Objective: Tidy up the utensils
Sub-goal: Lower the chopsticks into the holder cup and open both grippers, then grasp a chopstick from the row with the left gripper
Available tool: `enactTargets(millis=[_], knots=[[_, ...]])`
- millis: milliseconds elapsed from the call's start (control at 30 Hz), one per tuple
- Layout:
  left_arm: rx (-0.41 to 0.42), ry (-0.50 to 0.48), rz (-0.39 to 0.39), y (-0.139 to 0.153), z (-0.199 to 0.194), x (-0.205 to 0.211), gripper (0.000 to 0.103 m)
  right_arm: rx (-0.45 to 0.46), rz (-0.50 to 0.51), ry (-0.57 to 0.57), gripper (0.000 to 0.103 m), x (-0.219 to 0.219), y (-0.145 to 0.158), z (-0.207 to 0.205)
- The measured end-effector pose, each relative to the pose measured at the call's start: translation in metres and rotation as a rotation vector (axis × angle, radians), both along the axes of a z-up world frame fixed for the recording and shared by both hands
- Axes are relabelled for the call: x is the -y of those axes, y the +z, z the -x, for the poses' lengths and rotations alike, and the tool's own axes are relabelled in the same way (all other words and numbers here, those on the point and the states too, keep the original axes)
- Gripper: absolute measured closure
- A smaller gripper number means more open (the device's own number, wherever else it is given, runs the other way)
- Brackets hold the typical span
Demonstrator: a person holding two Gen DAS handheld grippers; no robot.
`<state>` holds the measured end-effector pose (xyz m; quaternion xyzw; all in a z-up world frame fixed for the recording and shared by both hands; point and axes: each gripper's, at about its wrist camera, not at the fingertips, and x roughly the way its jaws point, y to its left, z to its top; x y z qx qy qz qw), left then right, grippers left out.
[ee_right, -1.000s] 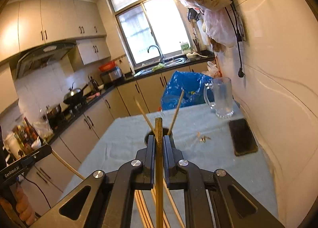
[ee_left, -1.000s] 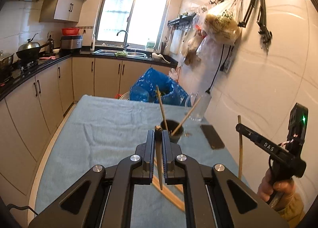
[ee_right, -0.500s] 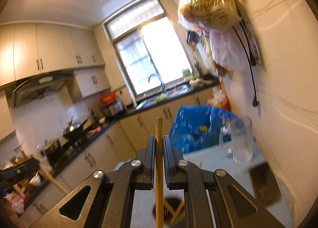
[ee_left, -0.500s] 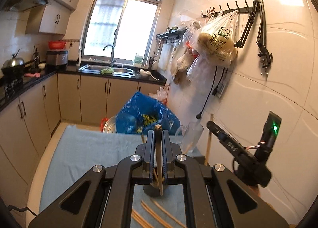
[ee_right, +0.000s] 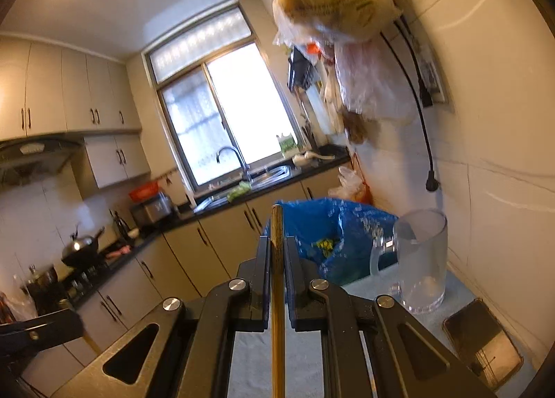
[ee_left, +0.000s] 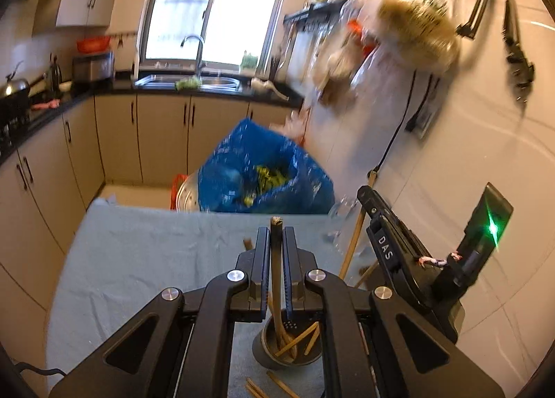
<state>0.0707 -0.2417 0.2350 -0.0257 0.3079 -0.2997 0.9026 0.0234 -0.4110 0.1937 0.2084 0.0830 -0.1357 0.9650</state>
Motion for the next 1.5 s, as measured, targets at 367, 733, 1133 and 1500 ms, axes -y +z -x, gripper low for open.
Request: enactTargets(millis=[367,733,1133,1500], knots=[[0.018,0.011,-0.019,-0.002,0.022,-0.01,0.088,-0.066,-0.005,0.026,0.066,-0.002,-0.014,0.011],[0.058,0.089,0.02,0.011,0.091,-0.083,0.057,-0.025,0.07,0.043,0.032,-0.023,0.027,0.105],[-0.198,0.142,-0.057,-0.112,0.112,-0.122,0.046,-0.488,0.1,0.33,0.03,-0.054,-0.098,0.15],[-0.343,0.166,-0.156,-0.191,0.114,-0.097,0.047,-0.603,0.001,0.469,0.049,-0.065,-0.151,0.17]])
